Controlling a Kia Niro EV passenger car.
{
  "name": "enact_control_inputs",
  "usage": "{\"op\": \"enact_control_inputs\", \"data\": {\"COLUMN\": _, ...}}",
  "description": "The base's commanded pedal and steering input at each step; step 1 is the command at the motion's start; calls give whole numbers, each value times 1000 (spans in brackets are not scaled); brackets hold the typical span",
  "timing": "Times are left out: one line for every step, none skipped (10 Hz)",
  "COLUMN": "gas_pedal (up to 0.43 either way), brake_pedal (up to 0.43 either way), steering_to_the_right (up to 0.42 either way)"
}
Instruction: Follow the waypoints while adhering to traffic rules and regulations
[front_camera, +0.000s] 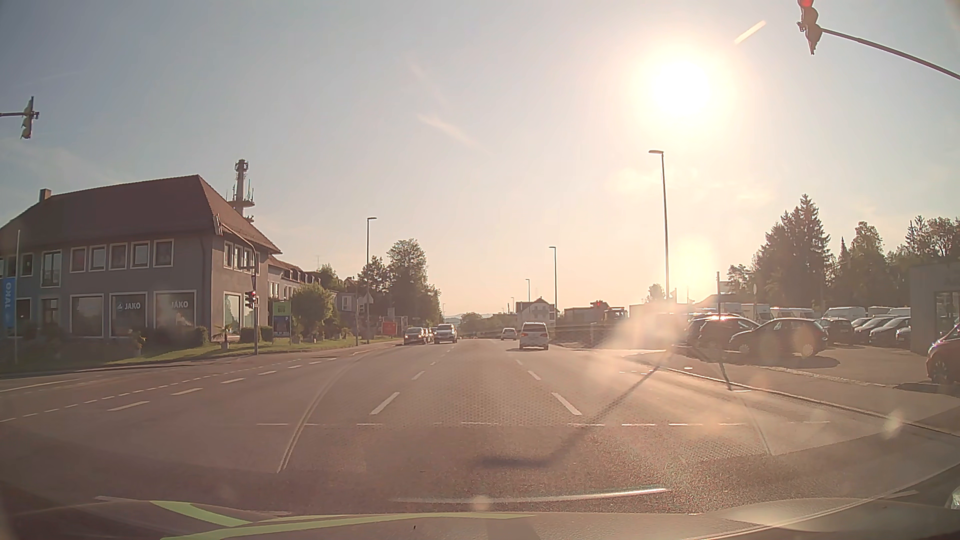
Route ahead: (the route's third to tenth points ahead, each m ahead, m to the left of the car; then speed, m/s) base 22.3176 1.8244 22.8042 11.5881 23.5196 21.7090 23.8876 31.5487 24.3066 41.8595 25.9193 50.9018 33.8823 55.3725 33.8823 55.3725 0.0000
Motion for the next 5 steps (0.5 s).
{"op": "enact_control_inputs", "data": {"gas_pedal": 0, "brake_pedal": 311, "steering_to_the_right": 0}}
{"op": "enact_control_inputs", "data": {"gas_pedal": 0, "brake_pedal": 311, "steering_to_the_right": 0}}
{"op": "enact_control_inputs", "data": {"gas_pedal": 0, "brake_pedal": 311, "steering_to_the_right": 0}}
{"op": "enact_control_inputs", "data": {"gas_pedal": 0, "brake_pedal": 311, "steering_to_the_right": 0}}
{"op": "enact_control_inputs", "data": {"gas_pedal": 0, "brake_pedal": 311, "steering_to_the_right": 0}}
